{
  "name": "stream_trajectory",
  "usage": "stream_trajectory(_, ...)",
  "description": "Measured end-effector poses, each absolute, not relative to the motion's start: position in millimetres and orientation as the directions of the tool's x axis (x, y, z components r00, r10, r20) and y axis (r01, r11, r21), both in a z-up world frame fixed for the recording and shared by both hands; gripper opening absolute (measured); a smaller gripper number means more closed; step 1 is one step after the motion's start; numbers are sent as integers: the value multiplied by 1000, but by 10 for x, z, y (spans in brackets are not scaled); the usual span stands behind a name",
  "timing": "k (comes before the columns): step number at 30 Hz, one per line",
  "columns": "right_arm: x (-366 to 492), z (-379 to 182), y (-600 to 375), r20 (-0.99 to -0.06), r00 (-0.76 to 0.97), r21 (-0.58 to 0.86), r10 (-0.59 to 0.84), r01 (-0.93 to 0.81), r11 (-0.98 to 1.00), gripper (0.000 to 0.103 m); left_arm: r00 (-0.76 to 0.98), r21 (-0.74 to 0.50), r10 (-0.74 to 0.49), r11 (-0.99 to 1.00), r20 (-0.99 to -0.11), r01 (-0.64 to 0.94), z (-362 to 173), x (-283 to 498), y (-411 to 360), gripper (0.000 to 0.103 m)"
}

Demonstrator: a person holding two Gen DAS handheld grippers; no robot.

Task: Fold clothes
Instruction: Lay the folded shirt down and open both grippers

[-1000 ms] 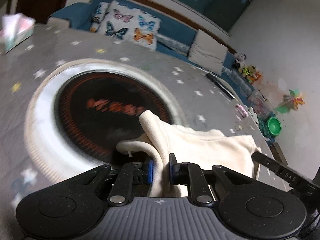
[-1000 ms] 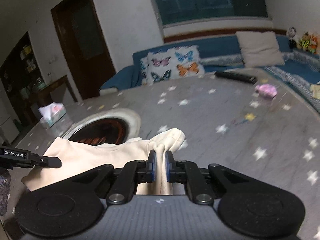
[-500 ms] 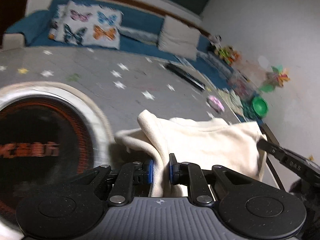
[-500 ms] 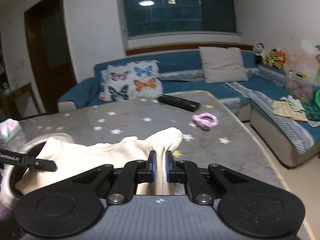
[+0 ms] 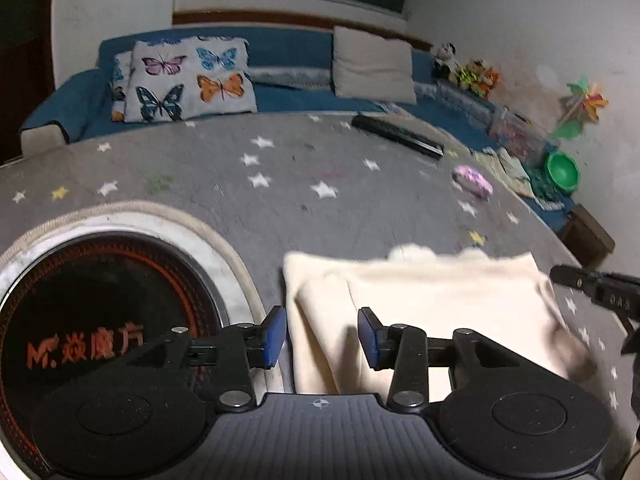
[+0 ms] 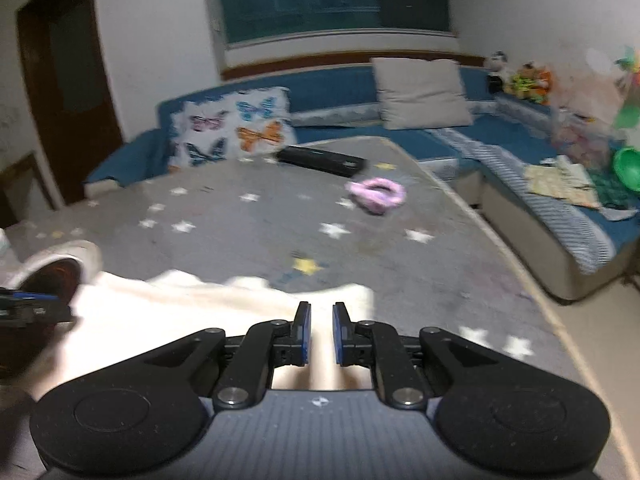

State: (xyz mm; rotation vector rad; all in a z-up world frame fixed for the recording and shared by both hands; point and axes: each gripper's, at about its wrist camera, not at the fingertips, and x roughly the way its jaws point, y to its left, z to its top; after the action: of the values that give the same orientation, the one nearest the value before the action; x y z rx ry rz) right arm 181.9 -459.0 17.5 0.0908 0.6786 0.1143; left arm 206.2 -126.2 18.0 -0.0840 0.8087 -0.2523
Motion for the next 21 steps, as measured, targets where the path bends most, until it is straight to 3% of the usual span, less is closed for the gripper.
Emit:
stream_trajectory(3, 1904, 171, -4462, -617, 764, 146, 190, -126, 981, 11, 662, -179, -274, 961, -698, 209, 186, 2131, -1314, 40)
stream_trajectory(5, 1987, 139, -4370, -620, 757, 148, 206, -145, 978, 11, 657, -177, -292, 955, -695, 237, 176, 2183, -1379, 31)
stream_trajectory(7, 2071, 102, -4299, -623, 751, 156, 220, -157, 975, 11, 648, -178, -316, 946, -693, 271, 149, 2252, -1468, 28)
stream_trajectory(21, 2298, -91, -4104, -630, 756, 58, 179, -184, 981, 15, 620, -140, -359, 917, -697, 374, -99, 2624, -1904, 28)
